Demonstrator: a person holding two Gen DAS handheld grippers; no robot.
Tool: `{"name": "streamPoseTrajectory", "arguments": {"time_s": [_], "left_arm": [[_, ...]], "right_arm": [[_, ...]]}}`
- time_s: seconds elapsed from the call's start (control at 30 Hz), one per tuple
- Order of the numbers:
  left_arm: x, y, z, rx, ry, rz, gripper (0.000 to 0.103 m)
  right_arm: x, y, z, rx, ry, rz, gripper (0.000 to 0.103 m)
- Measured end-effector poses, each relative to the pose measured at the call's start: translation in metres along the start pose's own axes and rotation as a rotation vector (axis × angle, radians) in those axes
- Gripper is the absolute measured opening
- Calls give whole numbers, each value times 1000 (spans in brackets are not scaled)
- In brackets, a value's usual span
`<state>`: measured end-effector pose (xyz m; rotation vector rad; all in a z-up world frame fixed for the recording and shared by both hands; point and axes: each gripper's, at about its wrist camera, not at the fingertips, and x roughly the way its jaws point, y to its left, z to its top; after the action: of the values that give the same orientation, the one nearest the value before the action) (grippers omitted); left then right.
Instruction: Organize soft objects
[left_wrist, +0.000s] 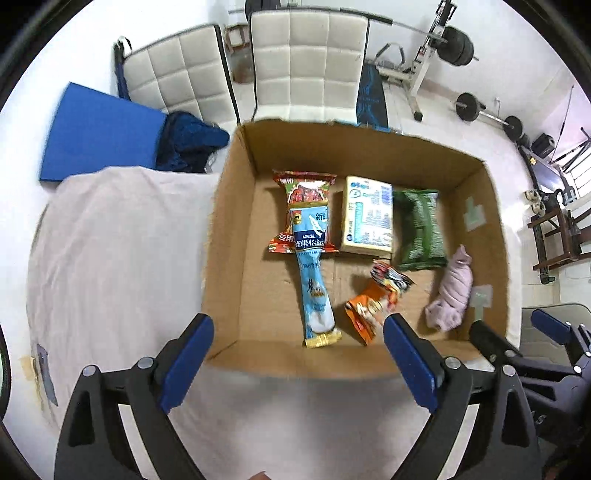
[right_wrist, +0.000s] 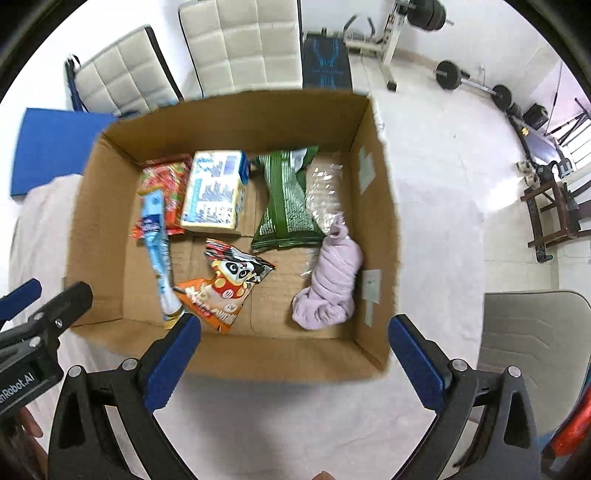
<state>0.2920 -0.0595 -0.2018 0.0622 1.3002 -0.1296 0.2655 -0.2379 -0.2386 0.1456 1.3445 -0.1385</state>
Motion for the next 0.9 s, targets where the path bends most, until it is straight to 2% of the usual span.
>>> {"name": "streamPoseTrajectory", "arguments": {"time_s": [0.3, 0.5, 0.6, 0.73, 0.9], "left_arm": [[-91, -8, -44, 2, -114, -10, 94], [-162, -14, -75, 5, -219, -10, 94], [-185, -16, -87, 4, -242, -23, 94], [-211, -23, -100, 26, -288, 1, 94], [-232, -26, -113, 19, -322, -8, 94]], "right_arm": [[-109, -16, -54, 12, -144, 81, 103], [-182, -20, -91, -7, -252, 100, 103], [-212, -22, -110, -13, -289, 106, 103], [-243, -27, -129, -22, -322, 108, 103], [-274, -29, -152, -45, -349, 96, 103]]}}
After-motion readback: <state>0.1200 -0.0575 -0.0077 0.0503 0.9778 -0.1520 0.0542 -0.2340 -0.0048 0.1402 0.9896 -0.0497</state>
